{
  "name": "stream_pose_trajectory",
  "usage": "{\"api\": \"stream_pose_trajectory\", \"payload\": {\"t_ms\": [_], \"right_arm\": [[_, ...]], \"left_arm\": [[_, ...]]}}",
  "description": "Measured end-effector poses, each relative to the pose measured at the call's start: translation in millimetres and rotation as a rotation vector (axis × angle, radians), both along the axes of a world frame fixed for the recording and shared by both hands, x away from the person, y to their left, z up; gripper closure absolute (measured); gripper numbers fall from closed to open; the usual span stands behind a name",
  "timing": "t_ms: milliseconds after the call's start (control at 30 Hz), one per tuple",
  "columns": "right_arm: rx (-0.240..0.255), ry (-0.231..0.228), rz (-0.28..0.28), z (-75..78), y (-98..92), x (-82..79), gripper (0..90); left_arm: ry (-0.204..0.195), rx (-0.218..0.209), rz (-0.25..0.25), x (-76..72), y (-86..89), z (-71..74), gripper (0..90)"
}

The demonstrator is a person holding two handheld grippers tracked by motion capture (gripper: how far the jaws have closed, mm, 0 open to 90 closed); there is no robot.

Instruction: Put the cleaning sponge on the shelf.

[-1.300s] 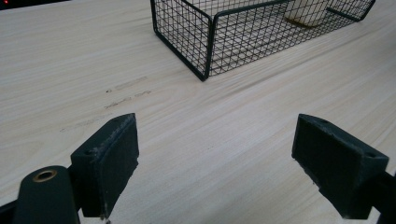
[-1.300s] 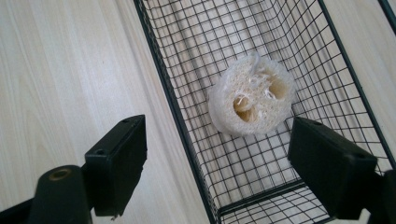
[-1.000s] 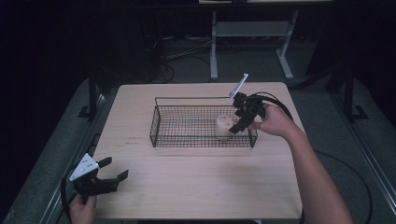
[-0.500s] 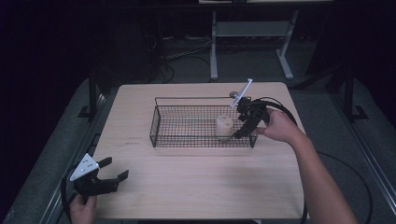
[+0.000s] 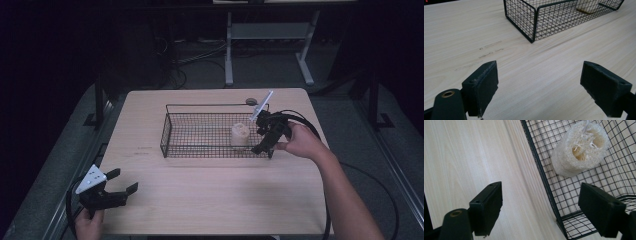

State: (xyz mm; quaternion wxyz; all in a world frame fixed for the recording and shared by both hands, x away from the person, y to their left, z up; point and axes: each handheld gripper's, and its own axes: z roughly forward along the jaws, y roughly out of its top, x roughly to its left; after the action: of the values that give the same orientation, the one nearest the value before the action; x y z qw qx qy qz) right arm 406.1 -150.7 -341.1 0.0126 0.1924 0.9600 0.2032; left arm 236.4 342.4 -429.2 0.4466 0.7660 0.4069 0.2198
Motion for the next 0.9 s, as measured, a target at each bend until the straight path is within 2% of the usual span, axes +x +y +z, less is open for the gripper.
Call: {"api": "stream_pose_trajectory", "payload": {"t_ms": [733, 900], "right_arm": [[0.027, 0.003, 0.012, -9.5, -8.0, -18.6, 18.3], [0.017, -0.007, 0.017, -8.5, -7.3, -22.7, 18.0]], "left_arm": [[0.000, 0.004, -0.005, 0.2, -0.7, -0.4, 14.0], [-0.001, 0.004, -0.006, -0.2, -1.4, 0.0, 14.0]]}}
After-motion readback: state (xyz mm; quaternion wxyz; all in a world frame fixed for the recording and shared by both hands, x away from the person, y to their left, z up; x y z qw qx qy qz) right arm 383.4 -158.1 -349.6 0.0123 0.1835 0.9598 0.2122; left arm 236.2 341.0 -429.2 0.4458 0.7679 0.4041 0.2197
